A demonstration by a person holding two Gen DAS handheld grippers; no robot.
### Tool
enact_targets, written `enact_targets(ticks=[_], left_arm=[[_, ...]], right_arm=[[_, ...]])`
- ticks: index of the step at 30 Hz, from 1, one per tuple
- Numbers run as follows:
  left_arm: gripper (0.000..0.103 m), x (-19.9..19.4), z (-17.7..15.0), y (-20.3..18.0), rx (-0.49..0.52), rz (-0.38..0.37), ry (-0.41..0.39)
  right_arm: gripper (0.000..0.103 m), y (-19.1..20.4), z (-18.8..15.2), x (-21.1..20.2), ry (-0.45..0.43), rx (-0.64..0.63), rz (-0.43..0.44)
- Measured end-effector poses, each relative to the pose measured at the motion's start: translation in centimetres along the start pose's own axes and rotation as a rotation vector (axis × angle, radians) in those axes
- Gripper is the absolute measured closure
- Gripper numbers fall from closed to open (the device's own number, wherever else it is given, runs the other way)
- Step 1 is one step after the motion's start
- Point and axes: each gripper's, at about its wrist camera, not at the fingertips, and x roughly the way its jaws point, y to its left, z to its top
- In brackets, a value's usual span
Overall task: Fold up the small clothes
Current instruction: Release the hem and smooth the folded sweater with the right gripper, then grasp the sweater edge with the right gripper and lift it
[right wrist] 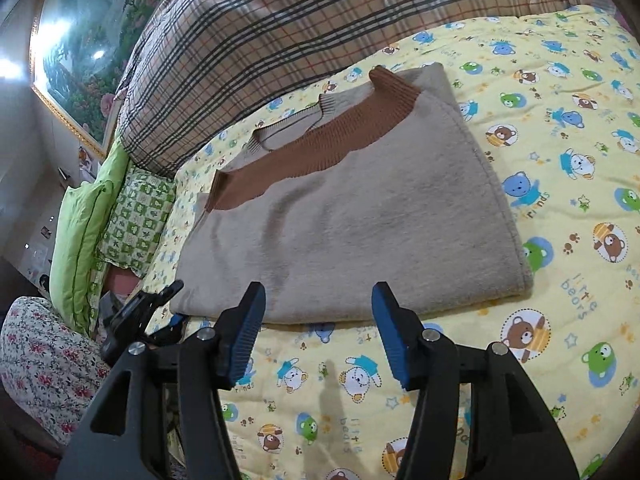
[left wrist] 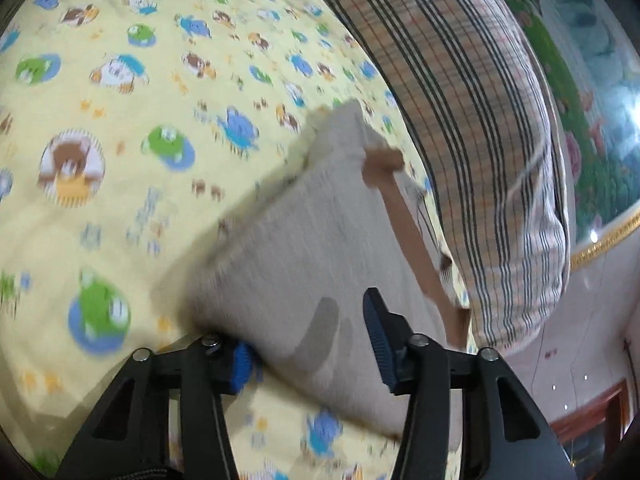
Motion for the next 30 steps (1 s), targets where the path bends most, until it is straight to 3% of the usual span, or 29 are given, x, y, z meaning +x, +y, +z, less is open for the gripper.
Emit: enact_targets(ticks=[3, 6, 10, 13, 17, 23, 30], left_arm=[[0.094, 0.9, 1.3, -0.5, 0.024, 0.025, -0.025], [0.096, 0.9, 1.7, -2.6, 0.105, 0.002, -0.059], [0.097, 0.2, 0.8, -8.5, 0.293, -0.084, -0.082], [0.097, 1.3, -1.1, -12.8, 0.411, -0.171, -0.026], [0.097, 4.2, -5.0, -16.4, 0.487, -0.266, 0.104], [0.097, 8.8, -10.1, -17.1, 0.537, -0.275, 0.277], [0.097, 8.8, -9.9, -17.1, 0.555, -0.280, 0.273]], right_arm=[[0.046, 0.1, 0.3, 0.5, 0.012, -0.010, 0.003], [0.046, 0.1, 0.6, 0.8, 0.017, -0.015, 0.005], [0.046, -0.6, 2.3, 1.0, 0.019, -0.011, 0.045], [0.046, -1.4, 4.0, 1.1, 0.013, -0.002, 0.076], [0.046, -2.3, 7.0, 2.2, 0.053, 0.019, 0.156], [0.035, -2.7, 11.1, 8.0, 0.203, 0.067, 0.301], [0.037, -0.2, 12.9, 16.0, 0.320, 0.053, 0.338]])
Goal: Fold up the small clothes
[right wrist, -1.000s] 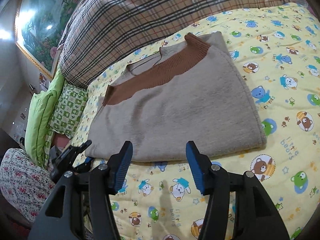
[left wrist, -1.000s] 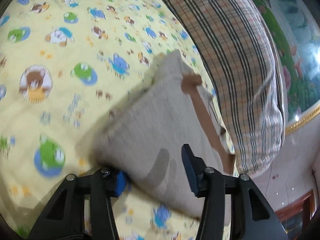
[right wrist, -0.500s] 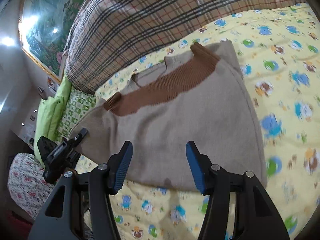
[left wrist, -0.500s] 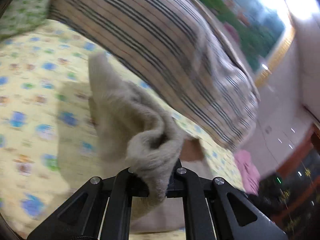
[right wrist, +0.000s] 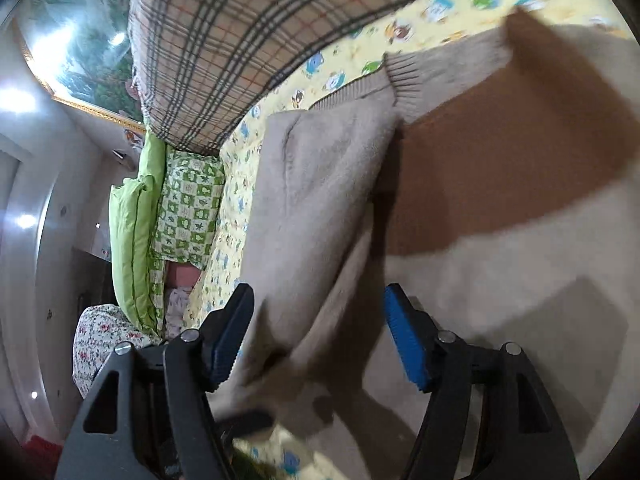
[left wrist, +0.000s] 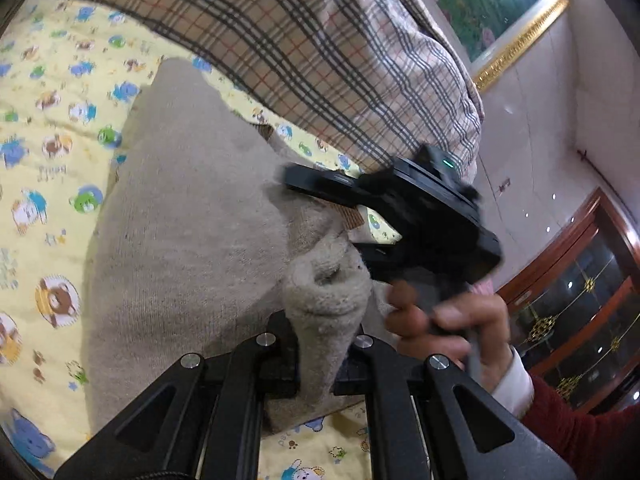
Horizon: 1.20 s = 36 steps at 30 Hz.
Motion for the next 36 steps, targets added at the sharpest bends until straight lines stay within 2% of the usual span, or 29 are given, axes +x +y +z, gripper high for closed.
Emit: enact_targets(ticks=[2, 3, 4, 5, 9, 13, 18, 22, 25, 30, 32, 36], left_arm=[[0.097, -0.4, 0.1, -0.2, 0.021, 0.007, 0.002], [0.097, -0.5, 0.1, -0.2, 0.023, 0.014, 0.000], [0.097, -0.9, 0.0, -0.3, 0.019, 0.014, -0.002], [0.097, -1.0, 0.1, -0.5, 0.014, 0.011, -0.005], [0.097, -1.1, 0.7, -2.4, 0.041, -0.027, -0.017], [0.096, 0.9, 0.4, -5.7, 0.087, -0.081, 0.016], [0.096, 5.4, -1.3, -8.0, 0.086, -0.137, 0.114], [0.096, 8.9, -3.7, -8.8, 0.096, -0.104, 0.205], [0.096, 9.6, -4.4, -9.3, 0.098, -0.083, 0.214], [0.095, 9.7, -4.0, -10.5, 0.115, -0.091, 0.207], [0.086, 10.2, -4.4, -10.9, 0.141, -0.084, 0.231], [0.079, 10.6, -5.3, -10.5, 0.152, -0.059, 0.275]], right_arm=[[0.064, 0.4, 0.9, 1.7, 0.006, 0.005, 0.032], [0.069, 0.6, 1.2, 2.1, 0.003, 0.002, 0.028], [0.082, 0.8, 1.5, 2.5, -0.002, -0.003, 0.020], [0.084, 1.1, 1.7, 2.6, -0.016, -0.010, 0.010], [0.086, 2.4, 2.2, 0.0, -0.092, -0.056, 0.012], [0.086, 3.1, 1.9, -4.3, -0.159, -0.123, -0.038], [0.086, 0.2, 0.9, -9.1, -0.200, -0.137, -0.206], [0.086, -3.8, -0.4, -10.1, -0.176, -0.097, -0.328], [0.086, -5.2, -0.7, -10.4, -0.172, -0.077, -0.330], [0.086, -4.3, -0.5, -11.2, -0.211, -0.131, -0.369], [0.086, -4.5, -0.6, -11.2, -0.217, -0.128, -0.372], [0.084, -5.9, -1.1, -11.3, -0.209, -0.104, -0.389]])
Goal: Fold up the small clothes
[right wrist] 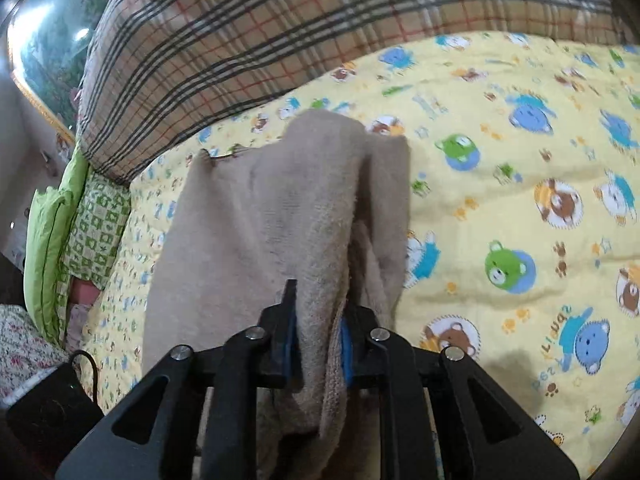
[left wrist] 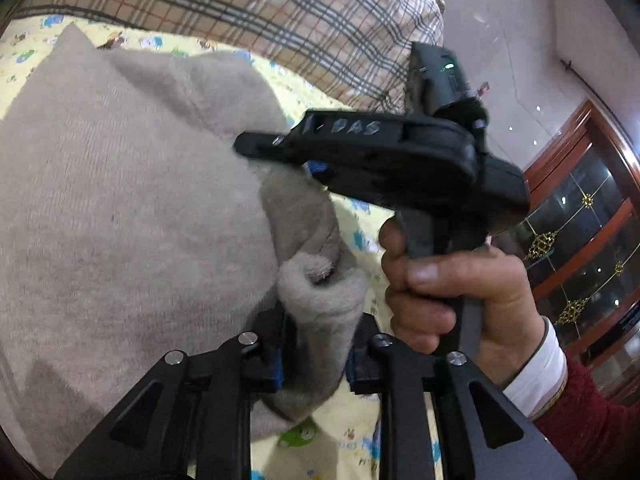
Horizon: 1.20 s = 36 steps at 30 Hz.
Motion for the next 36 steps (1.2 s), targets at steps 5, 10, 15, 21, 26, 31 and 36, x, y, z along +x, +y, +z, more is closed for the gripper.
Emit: enact_targets(ticks=[5, 10, 15, 21, 26, 31, 36], left_arm=[[0.052, -3.1, -0.8, 0.0, -0.012, -0.022, 0.007], [0.042, -8.7, -0.9, 1.0, -0.024, -0.010, -0.065], [0.028, -12.3, 1.2, 5.0, -0.082, 0.135, -0.159], [0.025, -10.0, 3.7, 11.7, -0.229, 0.183, -0.097], [0.026, -4.9, 4.6, 15.2, -0.345, 0.021, -0.016], [0.058, -4.5, 4.8, 14.8, -0.299, 0.003, -0.027], [0.064, -9.8, 3.0, 13.2, -0.284, -0.050, -0.108]], right_arm=[[0.054, 0.4, -0.3, -2.1, -0.044, -0.024, -0.076], [0.032, 0.3, -1.3, -4.1, -0.079, -0.029, -0.068], [0.032, -0.7, -2.0, -3.3, -0.031, 0.018, -0.020], [0.032, -1.3, -1.9, -1.2, 0.025, 0.066, 0.052], [0.032, -1.9, -1.8, 0.8, 0.076, 0.111, 0.108], [0.062, -0.9, -1.9, 2.0, 0.137, 0.120, 0.154], [0.070, 2.7, -2.6, 0.3, 0.099, 0.042, 0.151]])
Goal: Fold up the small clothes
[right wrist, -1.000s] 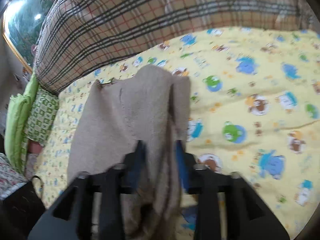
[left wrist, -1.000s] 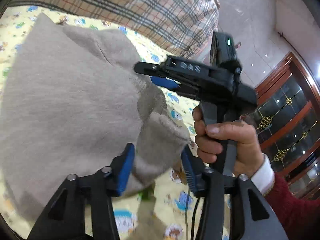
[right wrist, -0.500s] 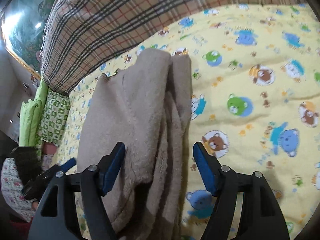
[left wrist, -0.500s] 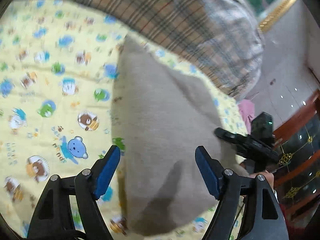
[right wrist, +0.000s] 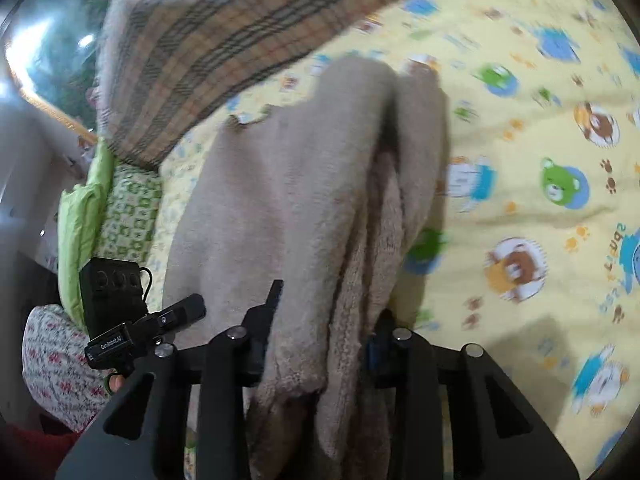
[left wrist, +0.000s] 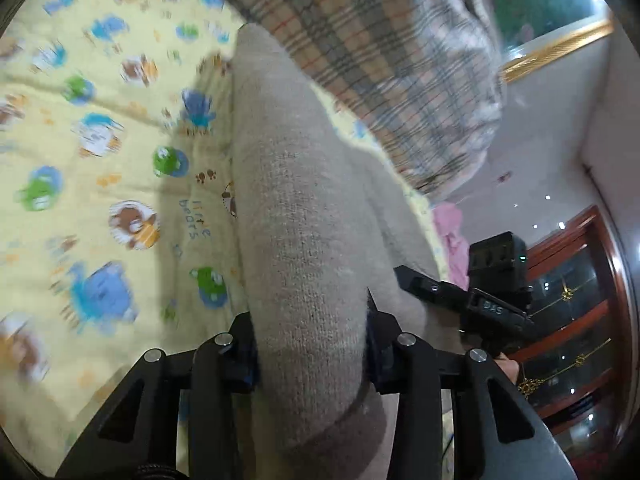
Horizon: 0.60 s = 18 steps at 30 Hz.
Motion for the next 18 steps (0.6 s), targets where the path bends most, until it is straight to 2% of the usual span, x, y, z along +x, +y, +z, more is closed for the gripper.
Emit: enact_targets(ticks=[5, 11, 15, 18], left_arm=[[0.064, -7.8, -3.2, -0.1, -0.002, 0.015, -0.076], [0.064, -16.4, -7.7, 1.7, -0.053, 0.101, -0.153], [0.063, -19.5, -10.4, 4.1, -0.089, 0.131, -0.164], [0.062, -19.5, -12.1, 6.8, -0.144, 0.156, -0.151]], right_arm=[[0.070, 4.7, -2.7, 0.9, -0.002, -0.050, 0.098], [0.070, 11.4, -6.7, 5.6, 0.068, -0.143, 0.220], [0.070, 13.6, -8.4, 8.3, 0.115, -0.165, 0.255], [0.071, 14.1, -9.5, 10.2, 0.159, -0.178, 0.211]])
